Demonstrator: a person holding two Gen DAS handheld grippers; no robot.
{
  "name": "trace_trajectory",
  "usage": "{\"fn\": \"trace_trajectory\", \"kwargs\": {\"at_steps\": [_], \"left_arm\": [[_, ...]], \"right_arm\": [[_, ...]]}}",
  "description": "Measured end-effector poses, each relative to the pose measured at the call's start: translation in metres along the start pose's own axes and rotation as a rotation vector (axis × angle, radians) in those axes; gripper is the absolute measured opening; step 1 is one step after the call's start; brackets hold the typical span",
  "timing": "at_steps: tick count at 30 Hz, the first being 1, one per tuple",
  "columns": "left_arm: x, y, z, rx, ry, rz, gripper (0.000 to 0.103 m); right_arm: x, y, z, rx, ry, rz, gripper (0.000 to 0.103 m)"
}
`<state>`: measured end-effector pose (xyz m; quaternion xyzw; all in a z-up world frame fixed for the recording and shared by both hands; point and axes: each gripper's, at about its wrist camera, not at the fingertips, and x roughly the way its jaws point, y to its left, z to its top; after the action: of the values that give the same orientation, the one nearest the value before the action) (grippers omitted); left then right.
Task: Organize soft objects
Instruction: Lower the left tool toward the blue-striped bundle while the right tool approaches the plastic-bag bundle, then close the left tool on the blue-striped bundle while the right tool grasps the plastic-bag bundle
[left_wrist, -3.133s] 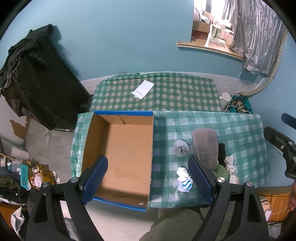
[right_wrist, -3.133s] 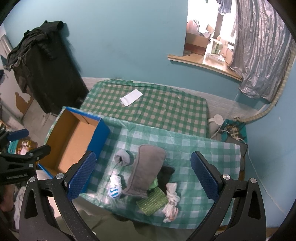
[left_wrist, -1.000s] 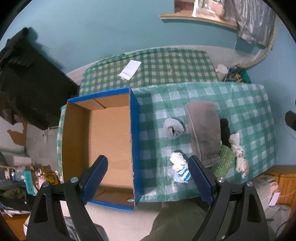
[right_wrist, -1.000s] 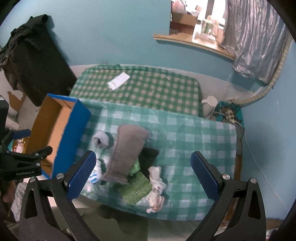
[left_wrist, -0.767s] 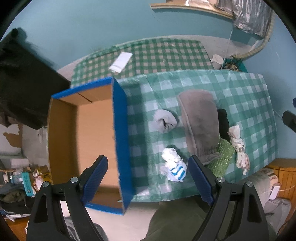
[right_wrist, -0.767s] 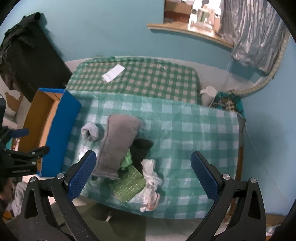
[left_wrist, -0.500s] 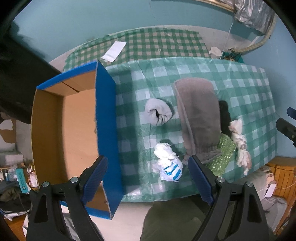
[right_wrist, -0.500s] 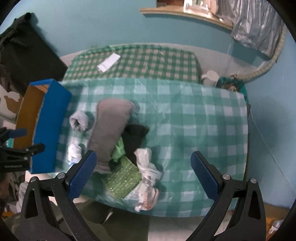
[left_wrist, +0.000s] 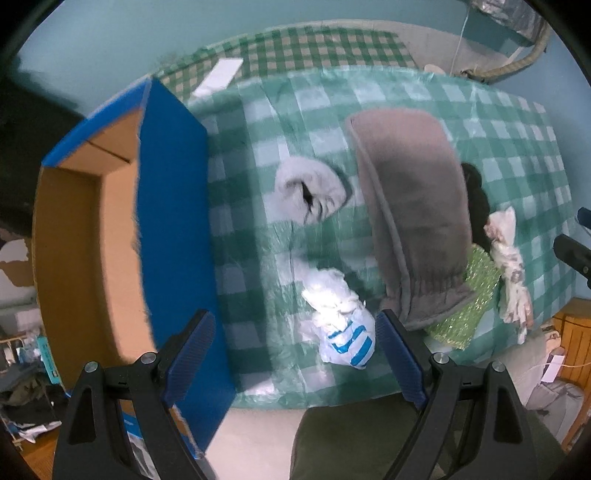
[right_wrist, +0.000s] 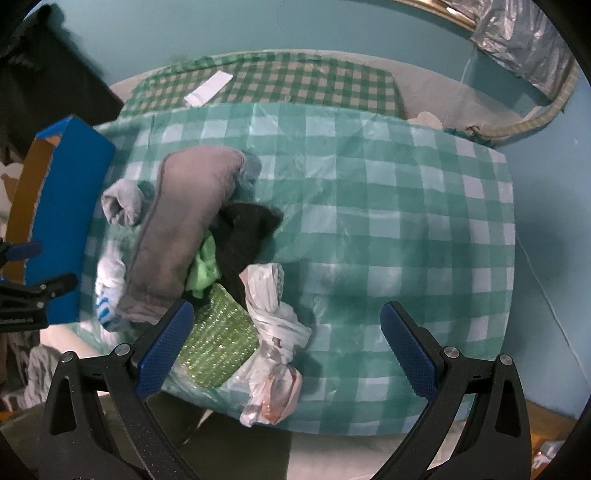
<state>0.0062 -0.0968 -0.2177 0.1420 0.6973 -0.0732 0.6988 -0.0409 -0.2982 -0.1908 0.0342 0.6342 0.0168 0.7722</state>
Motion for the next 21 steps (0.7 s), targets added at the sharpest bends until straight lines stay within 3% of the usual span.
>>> {"fn": "trace_trajectory", "kwargs": {"at_steps": [3,15,21], "left_arm": [[0.01,-0.003,-0.004,-0.003,0.016,-0.02,0.089],[0.043,-0.011,-0.004,0.003,0.06,0.026,0.089],[0.054,-0.009,-0.008,-0.041,0.077,-0.013,0.089]], "right_arm": [[0.016,-0.001,-0.003,-0.009,0.026,0.002,0.101],[0.059,0.002,-0.013,-0.039,0.107,0.004,0.097],[0.08,0.005,-0.017,-0.052,0.15,0.021,0.08]]}}
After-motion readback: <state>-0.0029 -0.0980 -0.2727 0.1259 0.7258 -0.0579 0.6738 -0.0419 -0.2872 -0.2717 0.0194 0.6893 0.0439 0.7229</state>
